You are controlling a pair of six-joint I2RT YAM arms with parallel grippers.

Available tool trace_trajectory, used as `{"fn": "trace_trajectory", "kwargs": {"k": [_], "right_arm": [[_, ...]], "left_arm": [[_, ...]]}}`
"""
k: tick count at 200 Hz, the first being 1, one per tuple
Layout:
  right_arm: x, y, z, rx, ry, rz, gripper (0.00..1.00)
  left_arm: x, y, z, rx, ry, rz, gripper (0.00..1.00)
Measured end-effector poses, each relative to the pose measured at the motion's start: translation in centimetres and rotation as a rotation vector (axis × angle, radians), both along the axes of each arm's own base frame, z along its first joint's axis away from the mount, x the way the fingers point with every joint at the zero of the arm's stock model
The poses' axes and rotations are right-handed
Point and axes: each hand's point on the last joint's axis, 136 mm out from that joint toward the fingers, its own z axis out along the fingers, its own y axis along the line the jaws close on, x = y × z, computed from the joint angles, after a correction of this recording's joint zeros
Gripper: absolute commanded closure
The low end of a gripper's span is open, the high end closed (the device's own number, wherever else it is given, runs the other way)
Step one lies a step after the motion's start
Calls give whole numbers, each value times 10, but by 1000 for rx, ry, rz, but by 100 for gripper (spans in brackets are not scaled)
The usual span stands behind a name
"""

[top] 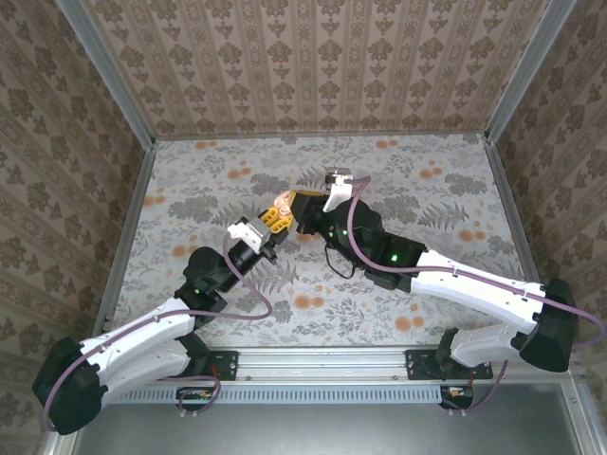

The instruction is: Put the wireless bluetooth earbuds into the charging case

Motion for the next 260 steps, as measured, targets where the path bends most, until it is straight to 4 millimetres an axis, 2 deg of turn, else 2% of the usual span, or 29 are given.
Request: {"fn": "trace_trajectory", "kwargs": {"k": [125,260], "right_arm": [[-9,9,1,2,-2,33,87],[-5,24,-2,10,-11,59,87]], "left_arm": [[2,2,0,-13,16,9,100],[7,5,-2,-18,36,43,100]]}}
